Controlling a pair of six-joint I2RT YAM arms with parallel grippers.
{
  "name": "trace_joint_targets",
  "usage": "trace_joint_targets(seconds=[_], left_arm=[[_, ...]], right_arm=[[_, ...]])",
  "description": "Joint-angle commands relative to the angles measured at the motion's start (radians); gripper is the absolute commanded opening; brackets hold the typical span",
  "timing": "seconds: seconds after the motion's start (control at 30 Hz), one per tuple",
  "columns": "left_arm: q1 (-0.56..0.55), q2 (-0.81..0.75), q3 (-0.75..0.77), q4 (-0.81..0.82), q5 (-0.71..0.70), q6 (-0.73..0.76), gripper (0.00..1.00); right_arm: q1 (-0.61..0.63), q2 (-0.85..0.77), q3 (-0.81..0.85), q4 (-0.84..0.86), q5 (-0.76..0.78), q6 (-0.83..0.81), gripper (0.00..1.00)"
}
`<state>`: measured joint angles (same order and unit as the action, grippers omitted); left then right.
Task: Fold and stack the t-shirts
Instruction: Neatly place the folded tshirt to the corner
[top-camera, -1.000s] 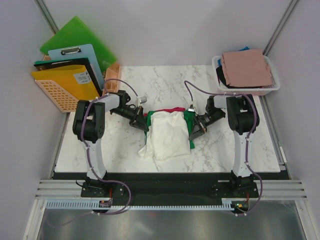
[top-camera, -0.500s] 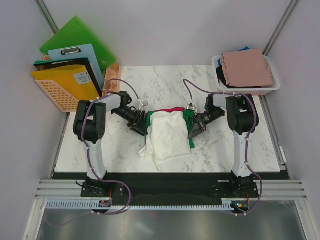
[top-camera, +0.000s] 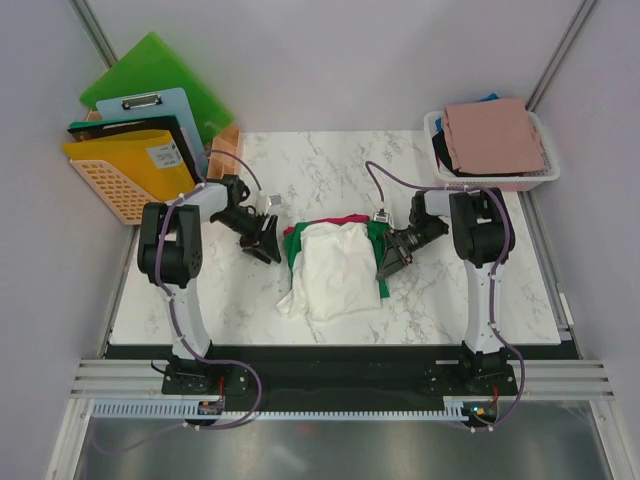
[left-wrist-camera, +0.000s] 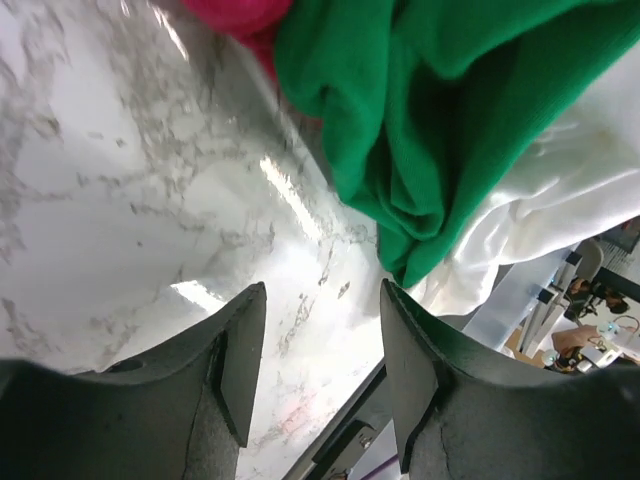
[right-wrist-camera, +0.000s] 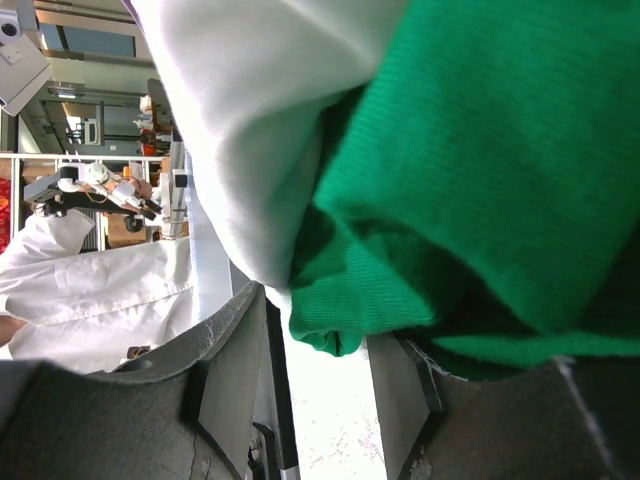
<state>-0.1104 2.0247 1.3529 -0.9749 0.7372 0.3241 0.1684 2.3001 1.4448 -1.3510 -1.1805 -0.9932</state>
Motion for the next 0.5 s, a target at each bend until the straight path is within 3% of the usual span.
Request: trace_joint_targets(seconds=[0.0,0.47], left_arm=[[-0.005,0.046,0.08,0.038,0.043,-0.033,0.57],[-0.06,0.186,0.181,0.062,0.152,-0.088,0.58]], right_arm=[[0.006,0.009,0.02,-0.106,-0.047,-0.064,0.52],[0.003,-0.001,0.017,-0.106,-0.031,-0.07,0.51]])
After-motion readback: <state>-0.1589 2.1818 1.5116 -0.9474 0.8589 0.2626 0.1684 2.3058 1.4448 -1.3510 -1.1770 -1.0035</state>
